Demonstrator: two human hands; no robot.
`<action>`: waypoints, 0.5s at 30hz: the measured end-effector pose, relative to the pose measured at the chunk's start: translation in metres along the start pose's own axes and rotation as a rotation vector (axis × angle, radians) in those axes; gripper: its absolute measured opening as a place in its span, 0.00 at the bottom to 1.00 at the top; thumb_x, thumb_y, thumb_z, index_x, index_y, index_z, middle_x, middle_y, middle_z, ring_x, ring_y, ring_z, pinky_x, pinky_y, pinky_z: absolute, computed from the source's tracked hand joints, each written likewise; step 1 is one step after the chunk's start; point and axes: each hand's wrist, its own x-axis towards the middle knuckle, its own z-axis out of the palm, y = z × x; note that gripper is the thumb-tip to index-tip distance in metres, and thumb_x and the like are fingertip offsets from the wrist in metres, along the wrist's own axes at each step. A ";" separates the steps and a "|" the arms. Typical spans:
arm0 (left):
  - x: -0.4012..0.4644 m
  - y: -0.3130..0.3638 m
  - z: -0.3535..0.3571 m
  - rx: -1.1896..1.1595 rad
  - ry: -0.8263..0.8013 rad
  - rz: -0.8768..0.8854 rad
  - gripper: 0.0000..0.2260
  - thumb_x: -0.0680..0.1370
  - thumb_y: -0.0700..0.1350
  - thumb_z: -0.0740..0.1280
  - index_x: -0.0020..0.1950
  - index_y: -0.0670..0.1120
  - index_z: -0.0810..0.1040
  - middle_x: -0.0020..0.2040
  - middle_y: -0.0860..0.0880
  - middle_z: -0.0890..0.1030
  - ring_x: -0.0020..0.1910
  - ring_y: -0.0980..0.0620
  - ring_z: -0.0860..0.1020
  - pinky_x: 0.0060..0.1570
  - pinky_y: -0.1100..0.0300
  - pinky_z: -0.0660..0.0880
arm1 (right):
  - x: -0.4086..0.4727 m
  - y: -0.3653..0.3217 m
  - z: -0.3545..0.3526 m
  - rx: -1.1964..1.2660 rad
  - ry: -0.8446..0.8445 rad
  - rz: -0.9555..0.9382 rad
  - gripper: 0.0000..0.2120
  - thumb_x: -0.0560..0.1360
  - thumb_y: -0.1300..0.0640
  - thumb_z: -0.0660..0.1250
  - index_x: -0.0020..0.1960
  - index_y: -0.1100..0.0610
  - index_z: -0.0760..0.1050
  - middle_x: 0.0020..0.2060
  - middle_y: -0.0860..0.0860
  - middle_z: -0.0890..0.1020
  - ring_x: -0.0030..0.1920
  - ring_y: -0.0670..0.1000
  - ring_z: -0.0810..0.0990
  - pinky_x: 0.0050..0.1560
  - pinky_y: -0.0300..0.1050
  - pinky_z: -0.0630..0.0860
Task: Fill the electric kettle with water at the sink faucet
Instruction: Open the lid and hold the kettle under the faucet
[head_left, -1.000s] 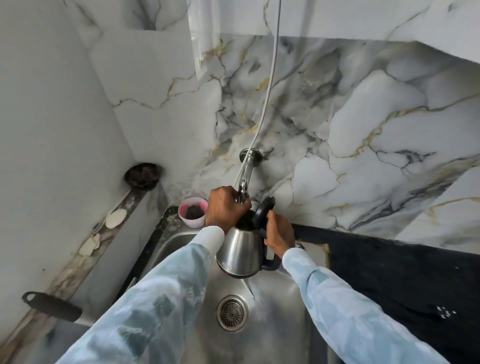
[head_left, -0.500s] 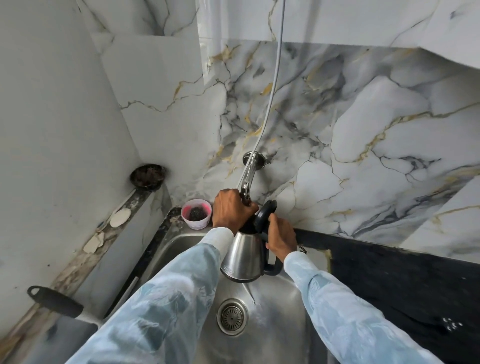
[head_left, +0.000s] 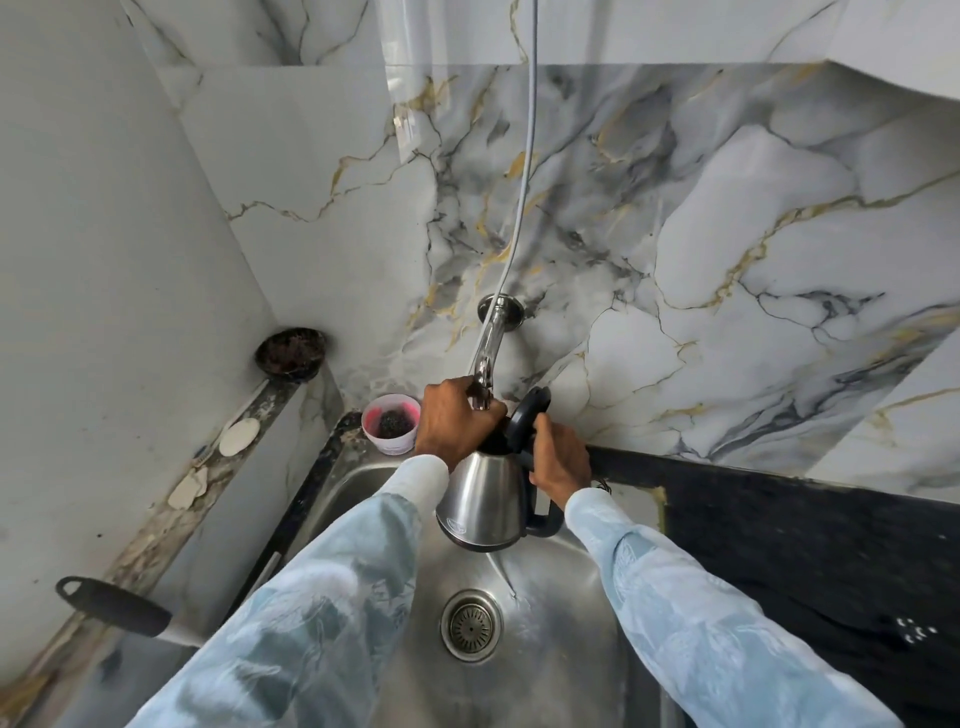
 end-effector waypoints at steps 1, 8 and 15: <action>-0.003 -0.009 -0.001 -0.057 -0.032 -0.002 0.16 0.71 0.54 0.71 0.54 0.48 0.84 0.51 0.45 0.88 0.55 0.41 0.84 0.59 0.50 0.79 | -0.001 -0.001 -0.001 -0.009 0.002 -0.004 0.24 0.82 0.42 0.51 0.32 0.53 0.67 0.39 0.57 0.81 0.53 0.71 0.87 0.60 0.72 0.84; -0.061 -0.077 0.010 -0.262 -0.233 -0.178 0.49 0.73 0.59 0.76 0.85 0.45 0.55 0.83 0.44 0.65 0.80 0.45 0.66 0.80 0.45 0.63 | -0.006 -0.001 -0.003 0.023 0.001 -0.006 0.38 0.73 0.33 0.44 0.43 0.64 0.78 0.44 0.63 0.89 0.48 0.70 0.88 0.61 0.68 0.84; -0.072 -0.083 0.018 -0.210 -0.229 -0.150 0.36 0.75 0.54 0.77 0.79 0.46 0.69 0.72 0.45 0.78 0.68 0.48 0.78 0.68 0.53 0.75 | -0.011 -0.005 -0.005 0.042 0.004 0.030 0.38 0.76 0.35 0.46 0.50 0.66 0.80 0.49 0.64 0.89 0.52 0.71 0.88 0.64 0.68 0.84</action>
